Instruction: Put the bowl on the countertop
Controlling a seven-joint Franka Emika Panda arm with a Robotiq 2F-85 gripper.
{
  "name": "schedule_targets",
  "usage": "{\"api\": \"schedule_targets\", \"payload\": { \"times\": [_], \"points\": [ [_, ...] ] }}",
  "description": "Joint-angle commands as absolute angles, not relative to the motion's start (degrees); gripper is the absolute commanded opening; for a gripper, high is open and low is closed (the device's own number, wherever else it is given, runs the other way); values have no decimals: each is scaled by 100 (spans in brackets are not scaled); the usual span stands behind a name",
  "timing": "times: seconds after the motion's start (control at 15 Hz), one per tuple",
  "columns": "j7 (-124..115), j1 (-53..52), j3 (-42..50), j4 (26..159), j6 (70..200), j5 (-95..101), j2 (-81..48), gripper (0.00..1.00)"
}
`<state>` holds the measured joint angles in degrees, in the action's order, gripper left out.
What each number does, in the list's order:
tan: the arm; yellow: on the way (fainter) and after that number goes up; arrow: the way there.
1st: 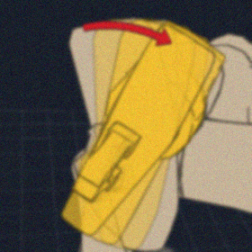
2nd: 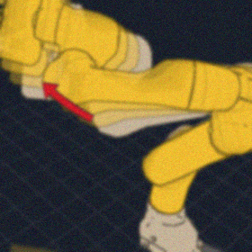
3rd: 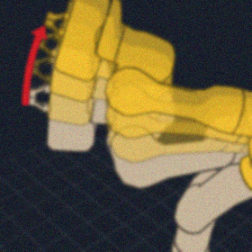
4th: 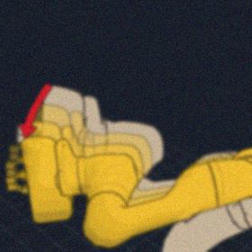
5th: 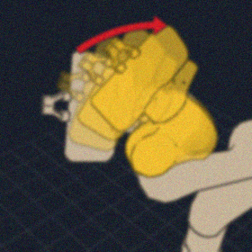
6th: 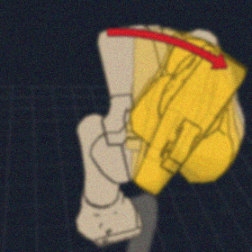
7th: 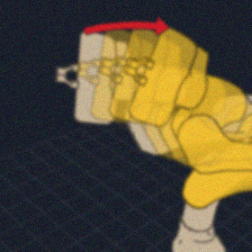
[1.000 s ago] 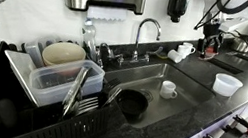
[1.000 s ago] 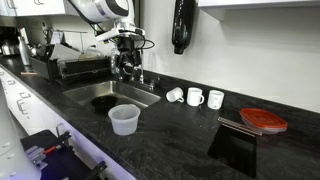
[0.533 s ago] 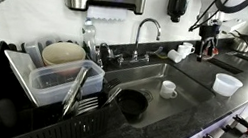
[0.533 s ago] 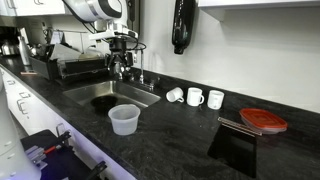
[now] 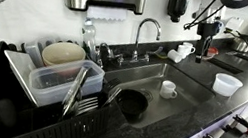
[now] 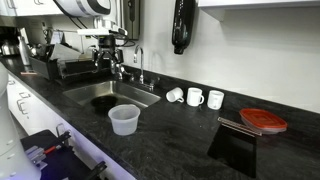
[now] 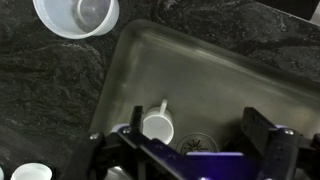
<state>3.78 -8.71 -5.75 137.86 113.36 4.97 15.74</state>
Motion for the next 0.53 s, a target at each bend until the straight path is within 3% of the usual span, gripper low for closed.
{"api": "schedule_targets", "payload": {
  "times": [0.0, 0.47],
  "points": [
    [387, -817, -612, 13779, 11329, 485, 1573, 100],
    [644, -1236, -808, 13847, 11710, -356, 1646, 100]
  ]
}}
